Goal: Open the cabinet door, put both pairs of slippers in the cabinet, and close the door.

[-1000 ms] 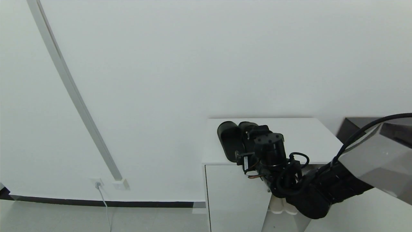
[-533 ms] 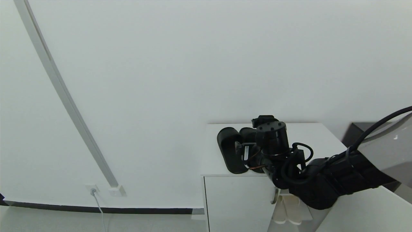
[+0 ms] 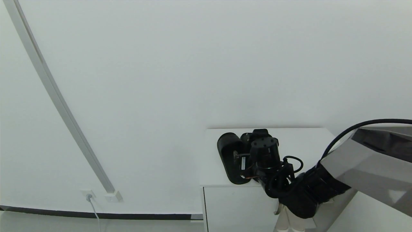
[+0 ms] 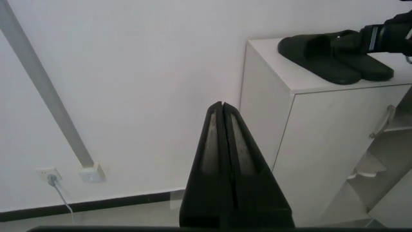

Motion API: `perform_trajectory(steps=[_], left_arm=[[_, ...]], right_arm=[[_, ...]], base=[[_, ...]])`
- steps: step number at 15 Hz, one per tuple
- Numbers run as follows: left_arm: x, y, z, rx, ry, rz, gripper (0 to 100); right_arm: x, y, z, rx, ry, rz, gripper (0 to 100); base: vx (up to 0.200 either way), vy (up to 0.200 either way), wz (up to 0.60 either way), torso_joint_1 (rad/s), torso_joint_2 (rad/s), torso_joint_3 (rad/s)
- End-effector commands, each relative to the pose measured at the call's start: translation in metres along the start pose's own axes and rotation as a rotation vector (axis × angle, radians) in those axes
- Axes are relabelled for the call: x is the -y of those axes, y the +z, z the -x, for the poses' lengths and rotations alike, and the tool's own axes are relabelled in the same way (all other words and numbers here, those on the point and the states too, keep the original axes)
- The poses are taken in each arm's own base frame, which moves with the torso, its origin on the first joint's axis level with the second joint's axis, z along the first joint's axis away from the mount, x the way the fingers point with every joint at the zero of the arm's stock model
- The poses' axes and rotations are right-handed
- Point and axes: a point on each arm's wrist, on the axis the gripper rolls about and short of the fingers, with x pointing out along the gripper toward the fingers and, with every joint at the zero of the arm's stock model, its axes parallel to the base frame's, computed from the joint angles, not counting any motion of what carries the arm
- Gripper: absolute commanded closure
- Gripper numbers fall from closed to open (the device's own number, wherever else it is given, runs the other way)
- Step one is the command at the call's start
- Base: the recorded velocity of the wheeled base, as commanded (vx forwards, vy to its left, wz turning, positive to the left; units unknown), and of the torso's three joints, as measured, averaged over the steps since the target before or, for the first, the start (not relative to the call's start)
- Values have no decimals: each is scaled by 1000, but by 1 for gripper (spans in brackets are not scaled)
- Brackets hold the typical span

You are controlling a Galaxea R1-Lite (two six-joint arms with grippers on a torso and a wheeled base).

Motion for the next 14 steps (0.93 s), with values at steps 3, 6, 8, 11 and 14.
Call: perform_trajectory(steps=[3, 6, 8, 11, 14], left_arm=[[0, 0, 0, -1, 0, 0, 100], [0, 0, 0, -1, 0, 0, 100], [0, 0, 0, -1, 0, 2, 100], [0, 0, 0, -1, 1, 2, 100], [0, 0, 0, -1, 0, 2, 100]], right_arm=[[3, -13, -44, -3, -5, 30, 0], [0, -10, -67, 21, -12, 37, 0], [-3, -8, -74, 17, -15, 38, 0], [-5, -9, -87, 15, -23, 36, 0], [-6, -10, -89, 14, -23, 34, 100]], base=[[0, 0, 0, 0, 0, 0], [0, 0, 0, 0, 0, 0], [0, 0, 0, 0, 0, 0], [0, 0, 0, 0, 0, 0], [0, 0, 0, 0, 0, 0]])
